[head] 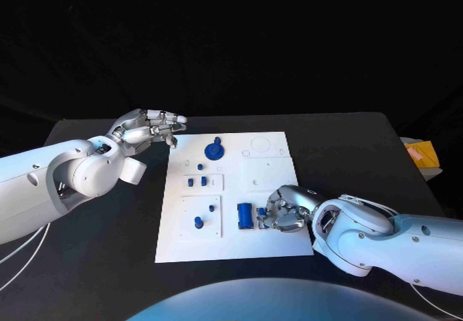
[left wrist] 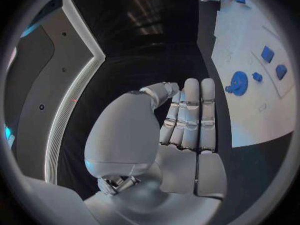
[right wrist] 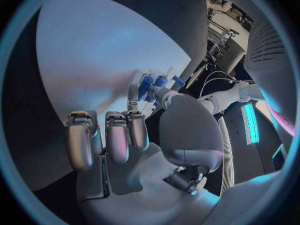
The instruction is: Assemble the parts on the task board
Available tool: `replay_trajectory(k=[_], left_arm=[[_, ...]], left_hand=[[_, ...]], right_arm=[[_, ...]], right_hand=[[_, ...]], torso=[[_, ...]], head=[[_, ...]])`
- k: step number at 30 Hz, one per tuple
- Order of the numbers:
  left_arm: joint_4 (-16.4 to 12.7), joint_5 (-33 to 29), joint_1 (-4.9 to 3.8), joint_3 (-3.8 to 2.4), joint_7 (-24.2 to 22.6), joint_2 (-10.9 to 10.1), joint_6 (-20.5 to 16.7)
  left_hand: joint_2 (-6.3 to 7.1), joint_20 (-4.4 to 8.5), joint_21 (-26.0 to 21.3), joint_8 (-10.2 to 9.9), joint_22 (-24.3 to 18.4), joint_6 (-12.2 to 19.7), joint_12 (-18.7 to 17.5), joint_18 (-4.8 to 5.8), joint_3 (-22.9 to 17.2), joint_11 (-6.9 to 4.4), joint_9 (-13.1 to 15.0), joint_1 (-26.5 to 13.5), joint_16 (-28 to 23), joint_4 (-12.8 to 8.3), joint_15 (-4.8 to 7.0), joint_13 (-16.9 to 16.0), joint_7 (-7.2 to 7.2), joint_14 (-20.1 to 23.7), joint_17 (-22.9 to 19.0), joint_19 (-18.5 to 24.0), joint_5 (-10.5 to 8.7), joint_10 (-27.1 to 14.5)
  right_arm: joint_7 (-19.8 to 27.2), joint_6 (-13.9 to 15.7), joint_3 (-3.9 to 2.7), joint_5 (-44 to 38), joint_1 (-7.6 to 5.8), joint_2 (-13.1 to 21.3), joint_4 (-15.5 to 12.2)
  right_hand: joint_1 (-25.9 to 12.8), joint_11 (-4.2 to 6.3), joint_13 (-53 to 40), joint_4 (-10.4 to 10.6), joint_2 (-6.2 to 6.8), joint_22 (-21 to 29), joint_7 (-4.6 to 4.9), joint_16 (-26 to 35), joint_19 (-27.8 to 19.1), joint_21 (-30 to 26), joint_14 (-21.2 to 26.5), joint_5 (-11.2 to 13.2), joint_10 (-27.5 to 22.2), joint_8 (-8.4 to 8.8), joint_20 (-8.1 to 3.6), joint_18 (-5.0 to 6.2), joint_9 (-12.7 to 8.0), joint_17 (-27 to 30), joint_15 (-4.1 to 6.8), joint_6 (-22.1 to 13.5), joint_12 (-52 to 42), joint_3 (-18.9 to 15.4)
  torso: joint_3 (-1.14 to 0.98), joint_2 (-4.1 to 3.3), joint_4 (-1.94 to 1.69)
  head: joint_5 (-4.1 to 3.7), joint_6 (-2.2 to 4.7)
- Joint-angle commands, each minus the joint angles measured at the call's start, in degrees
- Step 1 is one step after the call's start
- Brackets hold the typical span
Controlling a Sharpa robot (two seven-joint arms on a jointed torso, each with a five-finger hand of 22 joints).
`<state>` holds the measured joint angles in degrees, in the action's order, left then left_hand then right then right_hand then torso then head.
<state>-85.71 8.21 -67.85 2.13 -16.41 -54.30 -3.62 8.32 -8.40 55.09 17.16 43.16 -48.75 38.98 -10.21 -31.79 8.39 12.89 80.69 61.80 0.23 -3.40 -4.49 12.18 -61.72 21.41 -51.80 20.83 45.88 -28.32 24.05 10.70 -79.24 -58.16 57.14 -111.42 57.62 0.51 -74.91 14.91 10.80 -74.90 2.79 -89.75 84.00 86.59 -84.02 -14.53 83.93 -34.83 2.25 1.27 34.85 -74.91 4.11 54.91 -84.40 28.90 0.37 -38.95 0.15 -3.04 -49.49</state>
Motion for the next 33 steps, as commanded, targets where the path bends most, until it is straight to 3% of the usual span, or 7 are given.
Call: replay_trajectory(k=[1, 7, 14, 22, 25, 29, 33], left_arm=[[-0.06, -0.06, -0.02, -0.04, -0.21, 0.11, 1.08], [-0.03, -0.05, -0.02, -0.04, -0.18, 0.13, 1.12], [0.03, -0.02, -0.01, -0.04, -0.20, 0.14, 1.19], [0.05, 0.06, 0.03, -0.03, -0.24, 0.10, 1.21], [0.05, 0.08, 0.05, -0.03, -0.31, 0.08, 1.22], [0.10, 0.06, 0.08, -0.03, -0.61, 0.09, 1.25], [0.41, -0.13, 0.15, -0.01, -1.36, 0.25, 1.30]], left_hand=[[-0.54, -0.02, 0.34, -0.39, 0.05, -0.30, 0.28, -0.41, -0.20, -0.19, 0.10, 0.17, -0.27, -0.23, 0.17, 0.09, 0.05, 0.40, -0.09, 0.33, 0.23, -0.32], [-0.54, -0.02, 0.34, -0.39, 0.05, -0.30, 0.28, -0.41, -0.20, -0.19, 0.10, 0.17, -0.27, -0.23, 0.17, 0.09, 0.05, 0.40, -0.09, 0.33, 0.23, -0.32], [-0.58, -0.03, 0.41, -0.43, 0.09, -0.29, 0.28, -0.41, -0.26, -0.18, 0.10, 0.12, -0.26, -0.24, 0.16, 0.10, 0.07, 0.38, -0.10, 0.36, 0.24, -0.32], [-0.58, -0.03, 0.41, -0.43, 0.09, -0.29, 0.28, -0.41, -0.26, -0.18, 0.10, 0.12, -0.26, -0.24, 0.16, 0.10, 0.07, 0.38, -0.10, 0.36, 0.24, -0.32], [-0.58, -0.03, 0.41, -0.43, 0.09, -0.29, 0.28, -0.41, -0.26, -0.18, 0.10, 0.12, -0.26, -0.24, 0.16, 0.10, 0.07, 0.38, -0.10, 0.36, 0.24, -0.32], [-0.54, -0.06, 0.54, -0.50, 0.19, -0.29, 0.28, -0.39, -0.29, -0.14, 0.12, -0.11, -0.26, -0.24, 0.12, 0.12, 0.09, 0.36, -0.13, 0.45, 0.19, -0.36], [-0.12, -0.36, 0.31, -0.68, 0.06, -0.24, 0.30, -0.34, 0.43, -0.08, 0.21, -1.88, -0.10, 0.61, -0.12, 0.17, 0.10, 0.32, -0.15, 0.80, -0.11, -0.55]], right_arm=[[0.42, -0.29, 0.02, -0.09, 0.07, -0.04, -0.07], [0.69, 0.17, 0.02, -0.09, 0.07, -0.10, -0.11], [1.05, -0.07, 0.02, -0.15, 0.07, 0.26, -0.21], [2.27, -1.62, 0.02, -0.19, 0.07, 1.42, -0.60], [2.97, -0.93, 0.02, -0.12, 0.07, 2.02, -0.69], [6.44, 2.13, -0.04, 2.38, -0.07, 3.06, -0.74], [15.38, 5.10, -0.13, 9.14, -1.44, 3.62, 0.79]], right_hand=[[-1.06, 0.39, -10.39, 1.62, 0.37, -14.13, 0.36, -0.25, 4.82, 0.01, -5.98, 1.02, 2.23, 0.34, -0.41, -0.54, -0.24, -15.09, 0.26, 0.05, -0.15, -2.61], [-2.67, 0.48, -10.46, 1.90, -0.64, -14.12, 0.23, -0.25, 4.81, -0.04, -5.98, 5.44, 2.27, 0.52, -0.47, -0.53, -0.38, -15.09, 0.34, 0.10, -0.17, -6.31], [-2.53, 0.51, -10.45, 1.77, -0.87, -14.13, 0.19, -0.25, 4.83, 0.01, -5.98, 5.68, 2.26, 0.53, -0.48, -0.54, -0.39, -15.09, 0.36, 0.11, -0.15, -6.78], [3.83, 0.52, -10.51, 1.24, -0.53, -14.13, 0.21, -0.25, 4.83, 0.00, -5.98, 5.70, 2.28, 0.65, -0.52, -0.54, -0.49, -15.09, 0.38, 0.04, -0.15, -8.53], [4.59, 0.51, -10.45, 1.22, -0.56, -14.13, 0.22, -0.25, 4.82, -0.03, -5.98, 5.81, 2.22, 0.70, -0.51, -0.54, -0.52, -15.09, 0.37, 0.01, -0.07, -8.74], [5.36, -0.09, -9.68, 1.67, -0.70, -13.65, 0.98, -0.08, 4.22, -1.73, -5.90, 5.08, 1.47, 1.96, -0.24, -0.19, -1.08, -14.75, -0.07, -1.65, 0.90, -9.98], [7.24, -1.42, -7.03, 1.64, -1.18, -12.06, 2.49, 1.24, 2.21, -7.32, -5.26, 3.82, -1.28, 4.23, 0.72, 0.90, -1.96, -12.24, -1.15, -4.80, 4.25, -11.70]], torso=[[-0.01, -0.03, -0.05], [0.01, -0.02, -0.04], [0.00, -0.02, -0.04], [-0.02, 0.01, -0.02], [0.00, 0.02, -0.02], [0.02, 0.13, 0.06], [0.10, 0.33, 0.07]], head=[[-0.07, 0.04], [-0.03, 0.03], [-0.01, 0.09], [0.33, 0.12], [0.40, 0.21], [0.45, 0.36], [0.21, 0.81]])
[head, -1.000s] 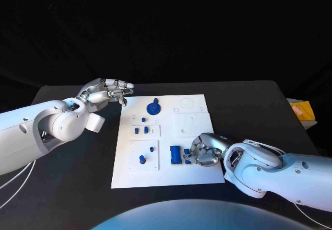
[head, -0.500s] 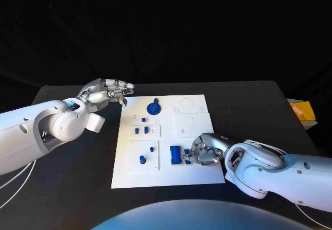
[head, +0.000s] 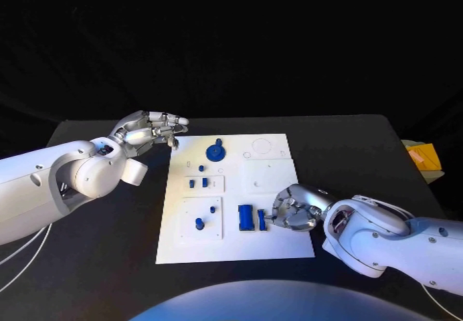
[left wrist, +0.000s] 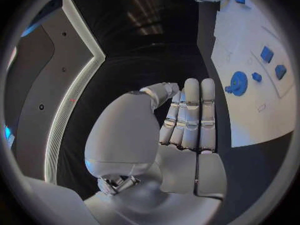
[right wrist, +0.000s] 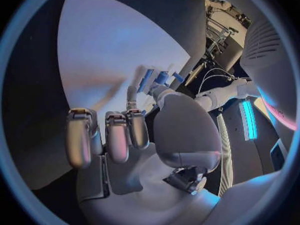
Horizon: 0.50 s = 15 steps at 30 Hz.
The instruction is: Assemble the parts on the task board
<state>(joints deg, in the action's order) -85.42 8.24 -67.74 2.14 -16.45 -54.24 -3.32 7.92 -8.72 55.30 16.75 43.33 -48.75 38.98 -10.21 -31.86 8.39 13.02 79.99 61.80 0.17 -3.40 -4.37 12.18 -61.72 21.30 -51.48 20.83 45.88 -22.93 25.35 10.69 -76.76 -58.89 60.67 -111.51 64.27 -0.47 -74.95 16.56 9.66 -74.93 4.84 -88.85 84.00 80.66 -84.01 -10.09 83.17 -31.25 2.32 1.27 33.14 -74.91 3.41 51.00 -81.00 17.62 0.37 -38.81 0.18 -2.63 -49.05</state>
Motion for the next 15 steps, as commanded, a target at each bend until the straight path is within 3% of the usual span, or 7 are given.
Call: replay_trajectory(k=[1, 4, 7, 9, 10, 12, 15], left_arm=[[0.20, -0.25, 0.07, -0.01, -1.51, 0.24, 0.94], [0.60, -0.70, 0.23, 0.05, -2.19, 0.57, 0.12], [1.27, -1.08, 0.48, 0.10, -3.38, 1.12, -1.27], [1.94, -1.54, 0.66, 0.12, -4.45, 1.66, -2.47], [2.41, -2.03, 0.73, 0.12, -5.12, 2.06, -3.19], [3.46, -3.13, 0.89, 0.13, -6.53, 2.94, -4.51], [5.85, -4.94, 1.16, 0.12, -8.86, 4.80, -6.54]], left_hand=[[0.58, -0.24, -0.39, -0.35, -0.45, -0.18, 0.33, -0.36, 1.22, -0.09, 0.17, -2.32, 0.06, 1.41, -0.22, 0.06, 0.04, 0.32, -0.02, 0.59, -0.26, -0.69], [1.08, -0.69, -2.46, -0.50, -2.04, 0.06, 0.60, -0.38, 3.76, -0.24, 0.50, -5.55, 0.61, 4.46, -0.45, -0.01, -0.22, 0.32, 0.09, 0.31, -1.00, -1.08], [1.42, -0.67, -4.54, -0.54, -3.76, 0.13, 1.16, -0.40, 5.74, -0.46, 0.92, -6.04, 0.85, 6.61, -0.31, -0.16, -0.58, 0.60, 0.06, -0.63, -4.87, -0.91], [1.45, -0.38, -6.85, -0.29, -5.40, -0.32, 0.81, -0.49, 6.40, -1.04, 1.37, -5.37, -0.85, 7.93, 0.14, 0.11, -1.31, 2.09, -0.77, -0.57, -5.87, 0.57], [1.50, -0.29, -8.69, 0.05, -6.68, -0.93, -0.66, -0.41, 6.49, -1.20, 1.74, -4.87, -2.70, 8.76, 0.34, 0.66, -1.73, 3.00, -1.61, -0.39, -6.22, 2.33], [2.59, -0.81, -15.90, 0.46, -11.65, -2.11, -10.46, -0.50, 6.19, -0.83, 2.68, -2.77, -10.83, 10.74, 0.06, 0.69, -1.40, 4.37, -5.00, 0.36, -6.83, 8.50], [2.66, -2.14, -22.48, -0.45, -16.02, -2.29, -18.03, -0.14, 5.91, -0.44, 2.88, -2.00, -21.93, 12.38, -1.69, 0.82, -1.06, 7.49, -8.44, 2.03, -6.80, 11.63]], right_arm=[[12.32, 4.21, -0.13, 8.71, -1.13, 0.08, 1.45], [20.24, 4.51, -0.18, 18.66, -2.83, -0.20, 4.21], [27.75, 4.09, -0.62, 33.03, -4.42, -1.45, 8.66], [31.68, 3.21, -1.00, 42.31, -5.11, -2.59, 11.85], [33.41, 2.68, -1.16, 46.58, -5.49, -3.29, 13.60], [36.22, 1.57, -1.38, 53.44, -6.15, -4.78, 16.95], [40.03, -0.16, -1.76, 61.01, -6.78, -7.66, 22.59]], right_hand=[[1.39, -0.88, -5.31, -0.03, -0.22, -11.11, 0.93, 1.34, 1.04, -4.63, -4.77, -1.49, -2.24, 1.54, 0.94, 1.53, -0.60, -10.46, -0.85, -1.98, 2.96, -0.75], [5.14, -1.80, -0.45, -0.26, -1.14, -8.38, 1.92, 4.12, -2.21, -13.42, -3.43, -2.15, -7.37, 3.06, 1.82, 3.11, -1.14, -6.24, -1.64, -3.45, 8.98, -1.21], [12.00, -3.50, 18.15, -0.77, -3.21, -0.15, 3.74, 16.24, -12.08, -37.42, 4.41, 1.44, -27.45, 4.29, 3.09, 6.89, -1.61, 9.76, -3.40, -6.68, 31.78, 0.24], [14.46, -4.03, 21.14, -1.14, -3.45, 4.08, 4.32, 21.36, -15.84, -47.43, 7.98, 1.98, -28.97, 4.21, 3.91, 8.13, -2.02, 15.77, -3.66, -7.52, 33.85, 1.03], [15.60, -4.32, 22.90, -1.43, -3.38, 7.06, 4.65, 25.54, -18.76, -54.47, 11.11, 1.84, -30.26, 4.45, 4.15, 9.07, -2.38, 20.44, -4.10, -8.18, 35.39, 1.61], [17.28, -4.95, 27.42, -1.82, -3.23, 10.04, 5.15, 34.61, -20.66, -58.27, 17.90, 1.81, -32.52, 5.04, 4.87, 9.05, -3.51, 29.57, -4.74, -9.10, 39.19, 3.02], [18.51, -5.41, 39.07, -2.71, -2.75, 15.43, 5.38, 41.06, -21.58, -63.68, 20.21, 3.60, -30.97, 8.29, 5.58, 8.95, -7.32, 33.14, -5.08, -8.43, 48.43, 7.07]], torso=[[0.16, 0.32, 0.10], [0.37, 0.66, 0.11], [0.70, 1.26, 0.19], [0.82, 1.61, 0.18], [0.86, 1.76, 0.17], [0.87, 2.13, 0.14], [0.85, 2.70, 0.23]], head=[[-0.17, 0.55], [-0.37, 1.33], [-0.54, 2.46], [-0.48, 3.29], [-0.48, 3.78], [-0.40, 5.12], [-0.43, 6.35]])
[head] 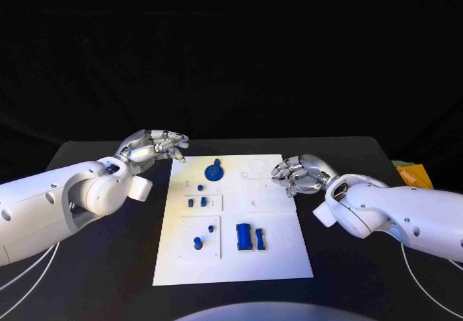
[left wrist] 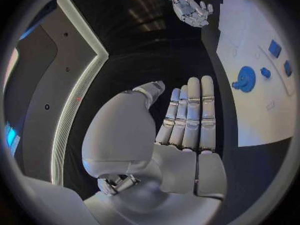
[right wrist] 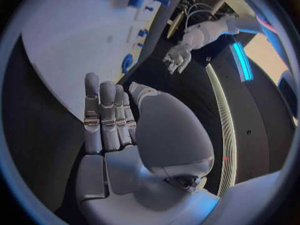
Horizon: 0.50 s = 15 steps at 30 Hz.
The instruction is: Assemble the parts on the task board
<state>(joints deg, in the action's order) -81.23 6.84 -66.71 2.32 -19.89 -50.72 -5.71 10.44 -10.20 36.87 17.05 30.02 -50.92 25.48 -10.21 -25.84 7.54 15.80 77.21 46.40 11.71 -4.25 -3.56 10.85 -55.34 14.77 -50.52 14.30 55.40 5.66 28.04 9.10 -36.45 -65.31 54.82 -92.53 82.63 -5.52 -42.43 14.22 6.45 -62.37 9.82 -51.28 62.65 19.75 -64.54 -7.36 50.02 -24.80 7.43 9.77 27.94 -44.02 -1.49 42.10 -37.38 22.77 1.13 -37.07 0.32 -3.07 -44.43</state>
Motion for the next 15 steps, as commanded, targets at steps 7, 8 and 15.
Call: replay_trajectory(k=[7, 8, 15], left_arm=[[8.49, -5.54, 0.79, -0.09, -9.60, 6.24, -7.68], [9.67, -5.75, 0.91, -0.09, -9.98, 7.12, -8.17], [16.73, -7.03, 1.67, -0.15, -11.26, 12.60, -11.14]], left_hand=[[-0.05, -4.75, -18.31, -4.92, -12.21, 3.53, -16.30, 0.23, 1.37, 2.81, -1.92, 2.31, -24.34, 1.02, -4.46, -0.04, 2.01, 7.10, -5.50, 5.81, -0.24, 1.57], [-0.24, -5.35, -20.32, -5.48, -13.47, 4.10, -17.35, 0.38, 1.83, 3.21, -2.24, 2.29, -26.24, 0.98, -5.03, -0.04, 2.04, 8.33, -6.05, 7.07, -0.25, 0.82], [-1.71, -6.40, -27.88, -7.63, -18.77, 5.73, -22.00, 1.90, 5.69, 1.13, -3.71, 1.70, -35.69, 0.81, -8.11, -0.02, -0.44, 15.88, -9.25, 9.71, -0.15, -4.34]], right_arm=[[16.23, -7.88, -0.84, 28.67, -0.84, -8.83, 16.13], [16.62, -8.65, -0.91, 29.31, -0.86, -9.88, 17.92], [18.56, -10.94, -1.10, 31.21, -0.83, -15.34, 26.55]], right_hand=[[-2.99, -3.27, 27.24, -1.62, 1.20, 17.11, 2.05, 24.77, -6.82, -15.95, 9.17, 2.73, 2.32, 8.49, 4.13, 0.41, -7.38, 15.14, -4.52, 2.18, 21.68, 4.60], [-3.49, -3.71, 29.39, -1.79, 1.14, 20.29, 2.27, 27.77, -7.82, -16.29, 9.88, 2.74, 2.43, 9.30, 4.96, 0.59, -7.86, 16.81, -5.10, 2.25, 23.27, 4.19], [-6.88, -6.77, 38.78, -2.22, -0.56, 37.27, 0.87, 41.01, -9.78, -16.13, 14.77, 3.51, 1.56, 15.18, 7.94, 0.52, -12.57, 25.85, -8.32, -2.18, 32.55, -1.43]], torso=[[-0.11, 2.32, 0.02], [-0.17, 2.49, -0.04], [-0.75, 3.27, -0.36]], head=[[0.24, 4.61], [0.27, 4.94], [1.09, 6.63]])
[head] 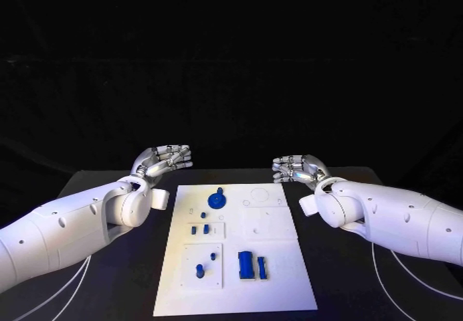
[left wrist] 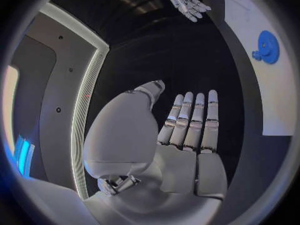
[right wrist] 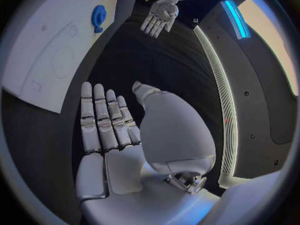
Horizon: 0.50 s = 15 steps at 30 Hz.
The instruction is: Assemble the parts on the task board
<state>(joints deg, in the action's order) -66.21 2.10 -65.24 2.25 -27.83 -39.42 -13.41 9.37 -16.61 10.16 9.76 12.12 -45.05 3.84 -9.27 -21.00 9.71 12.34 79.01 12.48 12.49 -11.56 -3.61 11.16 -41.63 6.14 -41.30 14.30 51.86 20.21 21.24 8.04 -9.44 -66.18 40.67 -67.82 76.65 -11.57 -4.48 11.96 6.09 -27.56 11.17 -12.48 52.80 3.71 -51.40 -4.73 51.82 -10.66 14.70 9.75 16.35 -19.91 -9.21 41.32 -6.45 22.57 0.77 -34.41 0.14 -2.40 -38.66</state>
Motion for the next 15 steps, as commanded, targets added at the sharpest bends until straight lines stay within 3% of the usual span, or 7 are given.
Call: replay_trajectory(k=[1, 5, 6, 9, 10, 11, 15], left_arm=[[0.53, -0.14, 0.06, -0.01, -0.18, 0.41, -0.27], [-0.20, -0.20, 0.21, -0.08, -0.24, 0.24, -1.19], [-0.84, -0.25, 0.34, -0.14, -0.28, 0.09, -1.99], [-2.76, -0.41, 0.74, -0.31, -0.42, -0.36, -4.40], [-3.57, -0.47, 0.91, -0.39, -0.48, -0.55, -5.42], [-4.49, -0.55, 1.10, -0.47, -0.55, -0.76, -6.57], [-9.67, -0.97, 2.17, -0.95, -0.93, -1.98, -13.07]], left_hand=[[-9.37, 16.61, -10.16, -9.76, -12.12, 45.05, -3.84, 9.27, 21.00, -9.71, -12.34, -23.81, -12.48, -12.49, 11.56, 3.61, -11.16, 41.63, -6.14, 41.30, -14.30, -51.86], [-9.37, 16.61, -10.16, -9.76, -12.12, 45.05, -3.84, 9.27, 21.00, -9.71, -12.34, -29.18, -12.48, -12.49, 11.56, 3.61, -11.16, 41.63, -6.14, 41.30, -14.30, -51.86], [-9.37, 16.61, -10.16, -9.76, -12.12, 45.05, -3.84, 9.27, 21.00, -9.71, -12.34, -32.31, -12.48, -12.49, 11.56, 3.61, -11.16, 41.63, -6.14, 41.30, -14.30, -51.86], [-9.37, 16.61, -10.16, -9.76, -12.12, 45.05, -3.84, 9.27, 21.00, -9.71, -12.34, -37.70, -12.48, -12.49, 11.56, 3.61, -11.16, 41.63, -6.14, 41.30, -14.30, -51.86], [-9.37, 16.61, -10.16, -9.76, -12.12, 45.05, -3.84, 9.27, 21.00, -9.71, -12.34, -38.74, -12.48, -12.49, 11.56, 3.61, -11.16, 41.63, -6.14, 41.30, -14.30, -51.86], [-9.37, 16.61, -10.16, -9.76, -12.12, 45.05, -3.84, 9.27, 21.00, -9.71, -12.34, -79.01, -12.48, -12.49, 11.56, 3.61, -11.16, 41.63, -6.14, 41.30, -14.30, -51.86], [-9.37, 16.61, -10.16, -9.76, -12.12, 45.05, -3.84, 9.27, 21.00, -9.71, -12.34, -79.01, -12.48, -12.49, 11.56, 3.61, -11.16, 41.63, -6.14, 41.30, -14.30, -51.86]], right_arm=[[0.27, -0.23, -0.03, 0.39, 0.00, -0.41, 0.59], [0.64, 0.69, -0.35, 0.75, 0.24, -0.23, -0.31], [0.96, 1.50, -0.63, 1.06, 0.45, -0.08, -1.11], [1.93, 3.90, -1.46, 2.01, 1.08, 0.38, -3.47], [2.35, 4.94, -1.82, 2.41, 1.35, 0.58, -4.49], [2.81, 6.08, -2.21, 2.86, 1.64, 0.80, -5.61], [5.40, 12.51, -4.45, 5.38, 3.32, 2.03, -11.94]], right_hand=[[-23.20, 11.57, 4.48, -11.96, -6.09, 27.56, -11.17, 12.48, -52.80, -3.71, 51.40, 4.73, -51.82, 10.66, -14.70, -9.75, -16.35, 19.91, 9.21, -41.32, 6.45, -22.57], [-28.81, 11.57, 4.48, -11.96, -6.09, 27.56, -11.17, 12.48, -52.80, -3.71, 51.40, 4.73, -51.82, 10.66, -14.70, -9.75, -16.35, 19.91, 9.21, -41.32, 6.45, -22.57], [-31.90, 11.57, 4.48, -11.96, -6.09, 27.56, -11.17, 12.48, -52.80, -3.71, 51.40, 4.73, -51.82, 10.66, -14.70, -9.75, -16.35, 19.91, 9.21, -41.32, 6.45, -22.57], [-36.43, 11.57, 4.48, -11.96, -6.09, 27.56, -11.17, 12.48, -52.80, -3.71, 51.40, 4.73, -51.82, 10.66, -14.70, -9.75, -16.35, 19.91, 9.21, -41.32, 6.45, -22.57], [-76.65, 11.57, 4.48, -11.96, -6.09, 27.56, -11.17, 12.48, -52.80, -3.71, 51.40, 4.73, -51.82, 10.66, -14.70, -9.75, -16.35, 19.91, 9.21, -41.32, 6.45, -22.57], [-76.65, 11.57, 4.48, -11.96, -6.09, 27.56, -11.17, 12.48, -52.80, -3.71, 51.40, 4.73, -51.82, 10.66, -14.70, -9.75, -16.35, 19.91, 9.21, -41.32, 6.45, -22.57], [-76.65, 11.57, 4.48, -11.96, -6.09, 27.56, -11.17, 12.48, -52.80, -3.71, 51.40, 4.73, -51.82, 10.66, -14.70, -9.75, -16.35, 19.91, 9.21, -41.32, 6.45, -22.57]], torso=[[-0.07, 0.10, -0.03], [-0.15, 0.46, -0.04], [-0.22, 0.77, -0.06], [-0.43, 1.69, -0.09], [-0.51, 2.04, -0.10], [-0.57, 2.34, -0.11], [-0.76, 3.15, -0.13]], head=[[0.11, 0.21], [0.37, 0.67], [0.60, 1.07], [1.27, 2.28], [1.53, 2.73], [1.75, 3.12], [2.34, 4.17]])
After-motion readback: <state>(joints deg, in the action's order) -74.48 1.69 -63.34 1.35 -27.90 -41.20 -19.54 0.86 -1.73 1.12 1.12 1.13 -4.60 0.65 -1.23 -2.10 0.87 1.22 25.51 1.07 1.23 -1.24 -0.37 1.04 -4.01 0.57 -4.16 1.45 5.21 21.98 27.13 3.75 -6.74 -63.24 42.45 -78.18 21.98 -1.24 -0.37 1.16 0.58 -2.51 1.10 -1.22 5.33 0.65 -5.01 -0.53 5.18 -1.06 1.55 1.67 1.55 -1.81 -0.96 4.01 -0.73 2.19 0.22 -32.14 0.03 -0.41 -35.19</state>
